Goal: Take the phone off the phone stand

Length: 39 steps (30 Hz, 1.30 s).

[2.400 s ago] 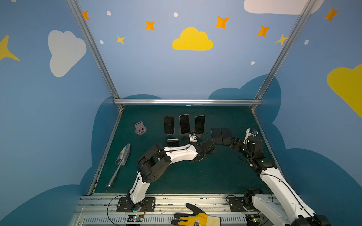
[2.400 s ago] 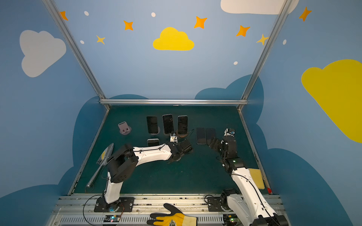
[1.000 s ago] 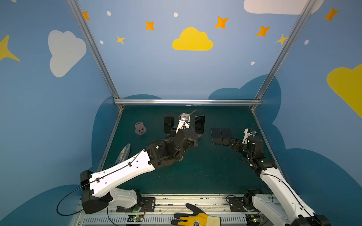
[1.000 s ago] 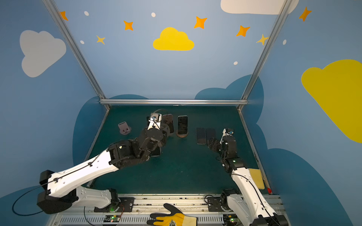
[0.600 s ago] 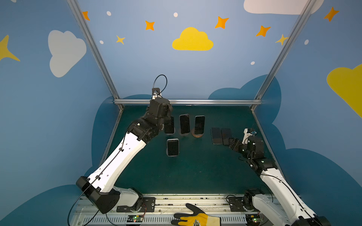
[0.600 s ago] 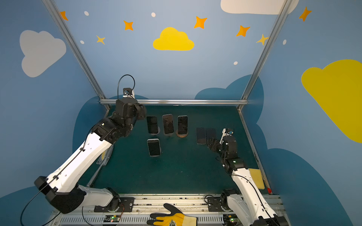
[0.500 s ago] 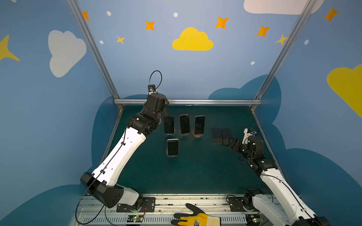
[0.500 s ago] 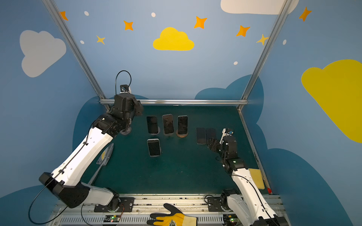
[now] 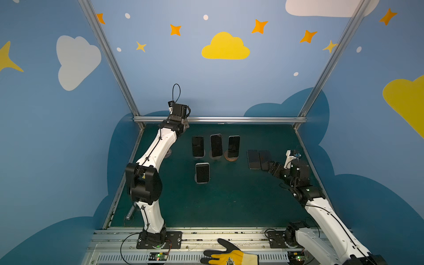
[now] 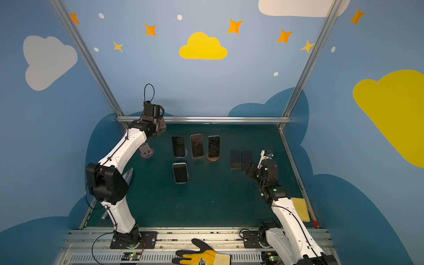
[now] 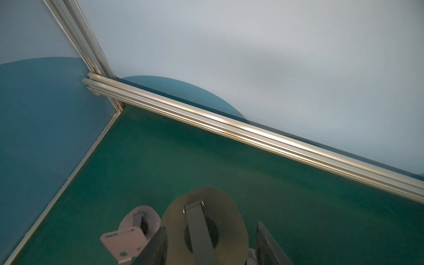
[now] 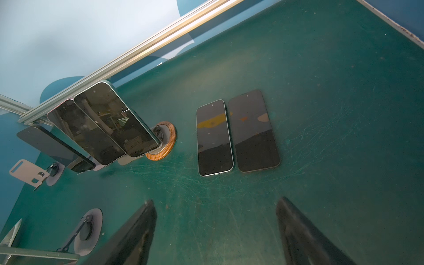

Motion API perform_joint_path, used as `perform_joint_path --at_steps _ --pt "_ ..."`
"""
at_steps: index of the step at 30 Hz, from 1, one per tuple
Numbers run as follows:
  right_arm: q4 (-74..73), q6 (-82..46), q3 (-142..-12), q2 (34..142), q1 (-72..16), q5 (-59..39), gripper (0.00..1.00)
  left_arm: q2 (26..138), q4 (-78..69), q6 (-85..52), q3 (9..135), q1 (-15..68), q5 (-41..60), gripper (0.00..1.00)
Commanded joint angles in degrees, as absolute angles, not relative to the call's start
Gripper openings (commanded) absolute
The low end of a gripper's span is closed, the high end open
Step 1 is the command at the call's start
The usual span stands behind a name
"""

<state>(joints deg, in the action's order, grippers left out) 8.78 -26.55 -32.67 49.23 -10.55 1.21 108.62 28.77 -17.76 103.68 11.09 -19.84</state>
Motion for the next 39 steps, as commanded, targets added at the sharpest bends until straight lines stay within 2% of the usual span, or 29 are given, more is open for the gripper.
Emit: perform_joint_path --at_steps 1,8,13,23,30,39 --pt "7.6 -25.7 -32.9 49.5 -10.5 2.3 0.82 112.1 27.3 -19.8 105.7 9.6 -19.3 0.56" --pt "8.0 -24.3 -32.6 50.1 -10.5 3.7 0.82 120.6 23.7 -20.9 105.9 7.7 -18.7 0.56" --pt "7.5 -24.1 -32.8 51.0 -10.4 3.8 0.82 125.6 26.9 -21.8 109.6 6.3 -19.2 0.56" --pt "10.7 -27.0 -35.0 50.8 -10.4 3.9 0.82 130.2 30.4 -21.9 112.0 5.7 -18.7 0.56" --pt "6.0 -24.9 -31.4 47.6 -10.4 3.8 0.82 132.2 31.4 -21.7 112.4 5.6 -18.0 0.58" --pt "6.7 -25.2 -31.1 44.7 -10.4 4.0 0.82 133.6 33.6 -21.9 113.4 5.5 -17.3 0.65"
